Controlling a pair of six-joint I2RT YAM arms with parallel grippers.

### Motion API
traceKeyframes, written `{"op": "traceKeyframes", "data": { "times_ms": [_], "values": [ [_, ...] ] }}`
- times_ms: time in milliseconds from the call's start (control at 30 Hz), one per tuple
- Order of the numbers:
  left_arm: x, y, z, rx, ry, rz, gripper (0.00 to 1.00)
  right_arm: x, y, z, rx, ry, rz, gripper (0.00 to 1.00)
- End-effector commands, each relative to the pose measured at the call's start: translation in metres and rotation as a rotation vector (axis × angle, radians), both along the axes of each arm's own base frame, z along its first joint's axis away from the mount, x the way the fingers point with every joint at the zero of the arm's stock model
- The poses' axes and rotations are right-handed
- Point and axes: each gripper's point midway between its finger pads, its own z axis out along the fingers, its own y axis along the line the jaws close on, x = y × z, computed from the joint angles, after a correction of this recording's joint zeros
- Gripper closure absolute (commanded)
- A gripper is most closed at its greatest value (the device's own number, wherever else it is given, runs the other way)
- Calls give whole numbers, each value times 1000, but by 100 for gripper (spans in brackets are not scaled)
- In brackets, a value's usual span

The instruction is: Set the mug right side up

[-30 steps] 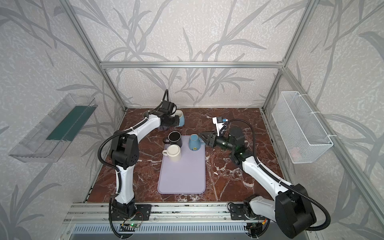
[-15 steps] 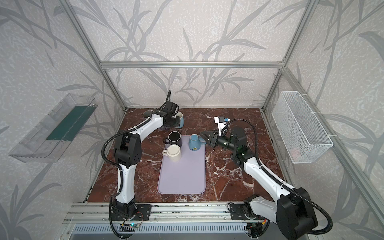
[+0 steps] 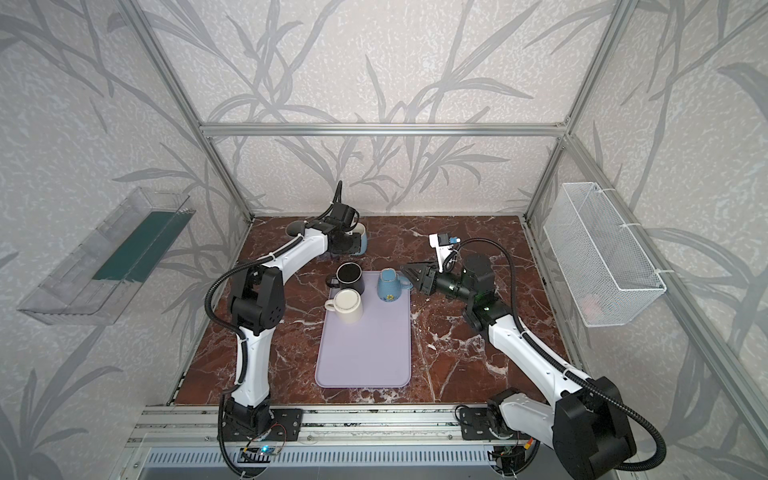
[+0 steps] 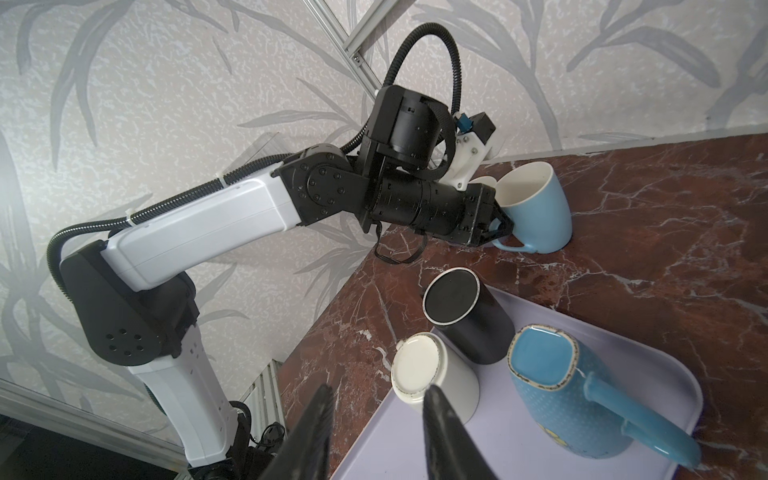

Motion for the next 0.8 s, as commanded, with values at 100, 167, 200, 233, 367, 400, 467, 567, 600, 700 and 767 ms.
{"op": "traceKeyframes", "data": {
  "times_ms": [100, 167, 200, 233, 367, 400, 467, 567, 600, 700, 767],
  "values": [
    [11, -3, 18, -15, -64, 28, 93, -6, -2, 1, -8, -18, 11, 62],
    [11, -3, 19, -19, -65, 24, 89, -6, -2, 1, -11, -20, 10, 62],
    [11, -4, 21, -20, -69, 24, 87, -6, -2, 0, -14, -17, 11, 62],
    [11, -4, 22, -22, -70, 23, 84, -5, -2, 0, -15, -17, 10, 62],
    [11, -4, 29, -24, -82, 20, 75, -5, -2, -2, -19, -14, 10, 62],
    [11, -4, 31, -26, -86, 19, 73, -5, -2, -3, -19, -13, 9, 62],
    [11, -3, 33, -26, -89, 19, 71, -5, -2, -3, -20, -12, 11, 62],
    [10, -2, 39, -24, -99, 21, 70, -5, -2, -3, -23, -14, 10, 62],
    [10, -1, 41, -22, -103, 23, 69, -5, -2, -3, -26, -14, 9, 62],
    [7, 3, 52, -14, -123, 30, 69, -4, -2, -7, -46, -15, 12, 61],
    [6, 6, 62, -8, -144, 36, 68, -2, -3, -15, -85, -6, 10, 60]
  ]
}}
